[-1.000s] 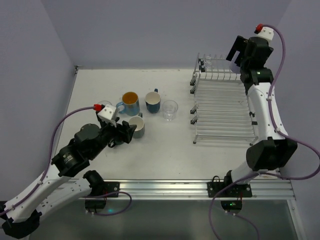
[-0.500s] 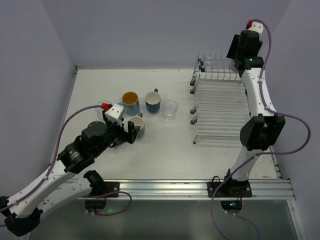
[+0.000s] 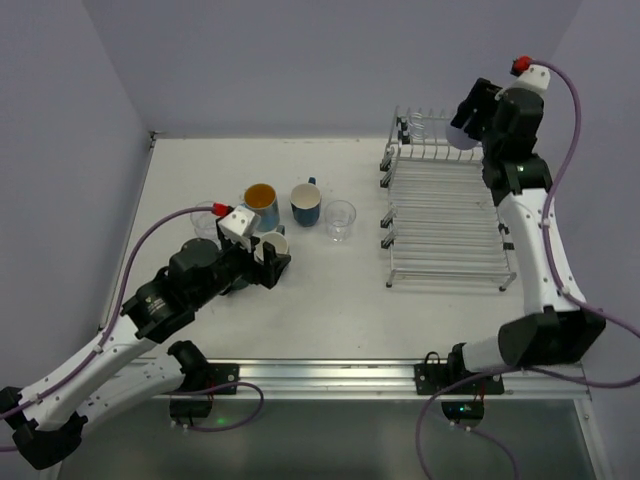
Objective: Unload the cups from the dish rack
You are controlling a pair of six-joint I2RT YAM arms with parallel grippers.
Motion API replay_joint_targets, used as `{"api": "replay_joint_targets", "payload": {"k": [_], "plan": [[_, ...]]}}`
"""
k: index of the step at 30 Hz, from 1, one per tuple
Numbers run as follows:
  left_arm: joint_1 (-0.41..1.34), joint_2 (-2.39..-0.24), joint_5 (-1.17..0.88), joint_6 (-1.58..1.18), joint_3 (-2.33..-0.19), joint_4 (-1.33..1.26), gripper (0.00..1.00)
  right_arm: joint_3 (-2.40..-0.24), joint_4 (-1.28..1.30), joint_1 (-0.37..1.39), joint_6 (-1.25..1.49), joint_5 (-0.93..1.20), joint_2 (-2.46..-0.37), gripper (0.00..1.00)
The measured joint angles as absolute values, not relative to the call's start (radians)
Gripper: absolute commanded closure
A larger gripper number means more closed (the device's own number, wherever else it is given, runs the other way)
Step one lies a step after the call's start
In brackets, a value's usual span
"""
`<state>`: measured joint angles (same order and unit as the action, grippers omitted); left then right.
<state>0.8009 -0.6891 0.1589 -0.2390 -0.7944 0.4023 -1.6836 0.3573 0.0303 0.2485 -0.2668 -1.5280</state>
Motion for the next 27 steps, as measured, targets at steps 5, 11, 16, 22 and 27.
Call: {"api": "replay_joint_targets", "payload": {"k": [5, 11, 16, 22, 27], "plan": [[0.799, -0.730, 0.050, -0.325, -0.794, 0.299, 0.16, -1.320, 0.164, 0.172, 0.391, -0.102, -1.151, 0.80], [0.799, -0.817, -0.152, -0.505, -0.749, 0.019, 0.18, -0.841, -0.157, 0.290, 0.688, 0.219, -0.879, 0.80], [0.799, -0.937, -0.286, -0.646, -0.697, -0.224, 0.20, -0.642, -0.284, 0.383, 0.855, 0.394, -0.849, 0.80], [0.799, -1.072, -0.376, -0.776, -0.670, -0.442, 0.26, -0.563, -0.422, 0.427, 0.956, 0.493, -0.780, 0.79], [0.807, -1.122, -0.435, -0.858, -0.647, -0.612, 0.45, -0.502, -0.540, 0.466, 1.010, 0.516, -0.789, 0.79]]}}
